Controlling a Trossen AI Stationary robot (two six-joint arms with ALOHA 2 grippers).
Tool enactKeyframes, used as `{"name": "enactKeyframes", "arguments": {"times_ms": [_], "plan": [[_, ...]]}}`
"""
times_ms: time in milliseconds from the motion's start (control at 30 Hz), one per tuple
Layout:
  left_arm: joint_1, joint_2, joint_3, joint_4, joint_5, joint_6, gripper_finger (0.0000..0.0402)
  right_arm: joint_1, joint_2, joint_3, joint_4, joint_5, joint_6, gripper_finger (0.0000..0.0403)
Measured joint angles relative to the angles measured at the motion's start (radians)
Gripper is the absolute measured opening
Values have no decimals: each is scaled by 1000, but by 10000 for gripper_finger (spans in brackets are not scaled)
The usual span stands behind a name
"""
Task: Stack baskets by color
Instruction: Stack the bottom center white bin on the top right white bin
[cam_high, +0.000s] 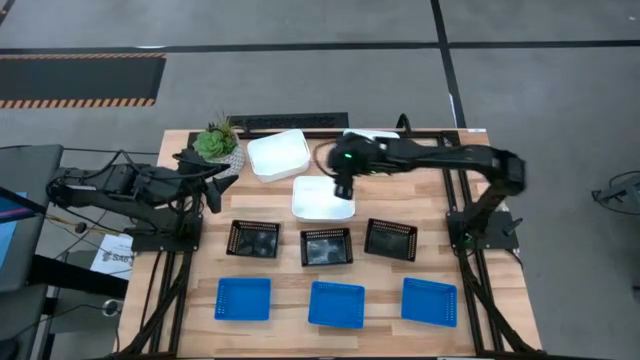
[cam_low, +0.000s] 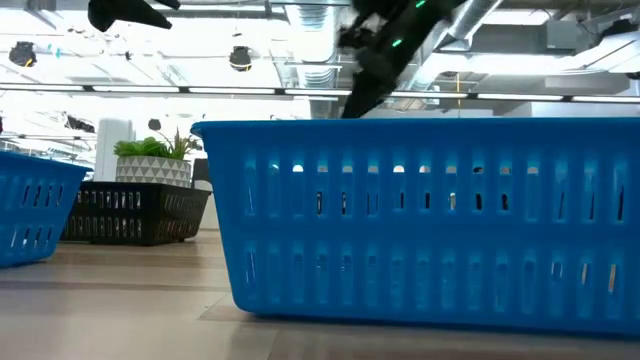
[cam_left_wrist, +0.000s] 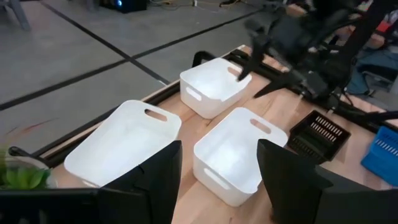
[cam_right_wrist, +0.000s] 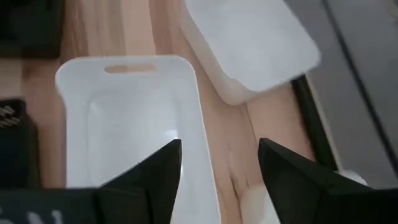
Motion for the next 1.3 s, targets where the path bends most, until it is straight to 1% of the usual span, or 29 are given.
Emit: {"name": "enactKeyframes", "arguments": {"times_ms": [133, 300, 533, 667, 733, 800, 867, 1000, 1033, 1167, 1300], "plan": [[0, 0, 0, -12, 2, 0, 197, -45, 145, 104, -11, -106, -68, 235], [0, 0, 0, -27, 9, 0, 197, -96, 294, 210, -88, -180, -113, 235], [0, 0, 0, -46, 8, 0, 197, -135, 430, 283, -220, -201, -148, 235], [0, 0, 0, -46, 6, 0, 197, -138, 468, 290, -223, -199, -149, 230], [0, 0, 0, -46, 3, 0, 197, -138, 468, 291, -218, -199, -160, 213], [0, 0, 0, -45, 0, 0, 197, -136, 467, 292, -212, -195, -167, 184], [0, 0, 0, -45, 0, 0, 197, -136, 463, 292, -217, -193, -167, 143], [0, 0, 0, -45, -1, 0, 197, -139, 458, 292, -238, -193, -168, 33], [0, 0, 0, -45, -1, 0, 197, -141, 457, 292, -248, -194, -167, 18], [0, 0, 0, -42, -16, -10, 197, -127, 455, 294, -258, -198, -167, 10], [0, 0, 1, -42, -28, -20, 197, -112, 418, 318, -274, -197, -174, 6]]}}
